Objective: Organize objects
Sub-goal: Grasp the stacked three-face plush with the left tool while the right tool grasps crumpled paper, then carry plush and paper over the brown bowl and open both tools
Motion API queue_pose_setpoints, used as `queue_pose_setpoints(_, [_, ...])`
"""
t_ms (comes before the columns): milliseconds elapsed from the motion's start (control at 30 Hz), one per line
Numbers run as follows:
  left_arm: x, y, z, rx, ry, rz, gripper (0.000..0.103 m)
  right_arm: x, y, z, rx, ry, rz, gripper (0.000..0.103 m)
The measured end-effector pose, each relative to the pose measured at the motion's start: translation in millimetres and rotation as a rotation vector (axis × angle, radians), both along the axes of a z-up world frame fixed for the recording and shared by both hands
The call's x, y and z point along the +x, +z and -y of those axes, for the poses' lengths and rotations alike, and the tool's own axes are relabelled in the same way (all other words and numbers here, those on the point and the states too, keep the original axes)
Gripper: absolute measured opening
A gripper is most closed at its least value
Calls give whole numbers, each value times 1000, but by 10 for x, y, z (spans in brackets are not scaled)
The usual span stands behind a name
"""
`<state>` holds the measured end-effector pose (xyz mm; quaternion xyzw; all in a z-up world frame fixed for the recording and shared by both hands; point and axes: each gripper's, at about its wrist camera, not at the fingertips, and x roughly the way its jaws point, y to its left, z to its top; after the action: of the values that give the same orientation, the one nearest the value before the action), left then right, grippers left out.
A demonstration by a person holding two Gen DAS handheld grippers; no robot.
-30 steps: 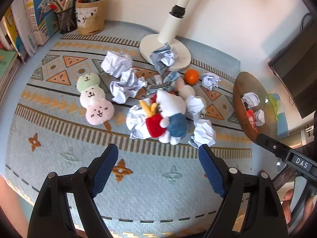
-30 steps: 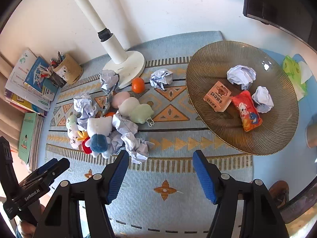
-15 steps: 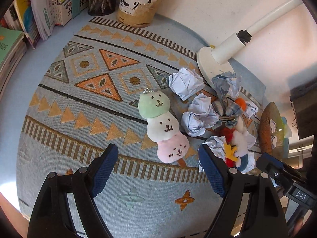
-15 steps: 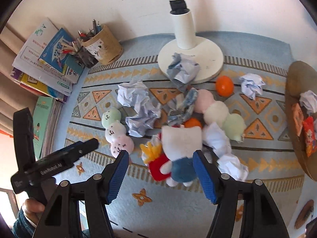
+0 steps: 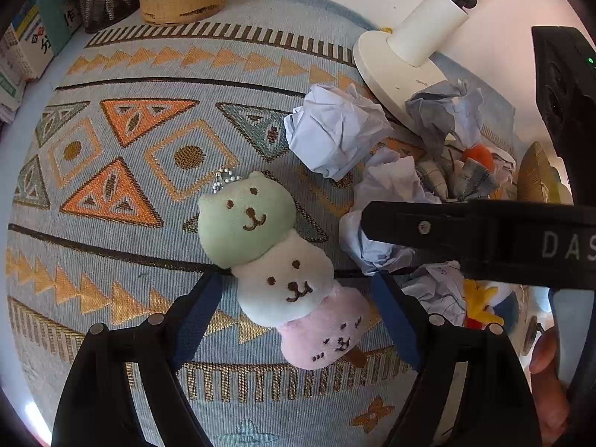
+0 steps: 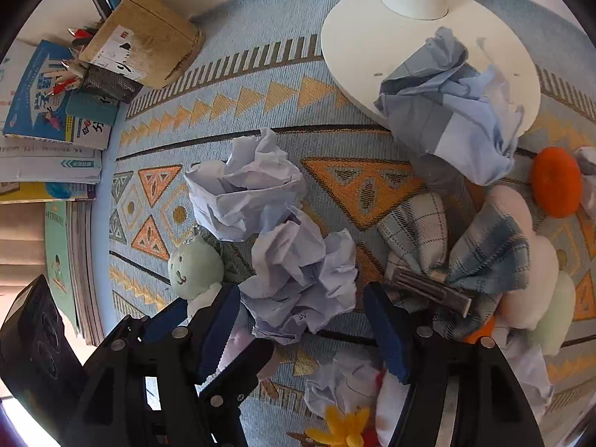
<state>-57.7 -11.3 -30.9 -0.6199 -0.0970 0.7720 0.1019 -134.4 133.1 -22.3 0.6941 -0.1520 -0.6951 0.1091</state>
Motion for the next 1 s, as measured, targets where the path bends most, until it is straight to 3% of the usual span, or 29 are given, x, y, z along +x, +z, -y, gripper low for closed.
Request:
queue_pose_setpoints(67, [-5,6,-30,-16,-16,-16,73,-9,-6,25,-4,12,-16,66])
queue_pose_setpoints(100, [1,12,-41,-25,-24,-26,68,-3,8,31,-9,19,-29,60])
queue_pose_setpoints(133, [8,15,-53,-23,-37,-29,52,11,30,32,-23,22,-40,52])
queue_pose_setpoints(233, [33,27,-49,-14,-36,-35,43,79,128,21,-21,28,-77,43])
queue_pose_setpoints(300, [67,57,-7,15,-16,-34,40,148,215,-29,-48,14,-99,42])
queue_pose_setpoints(533, [345,469,-68,-6,-24,-137,40,526,761,-358,-110,-69,-229,42])
queue_pose_setpoints(667, [427,797,-255,-19,-71,-203,40,807,1149,-750,-91,-142,-328,42])
queue_pose_setpoints(833, [476,1216,-800,-4,-179,-312,40,1186,1560,-1486,-13,-284,-425,42])
queue_pose_setpoints(1000, [422,1573,-1613,41,-307,-383,40,1520,1853,-2286,97,-423,-485,42])
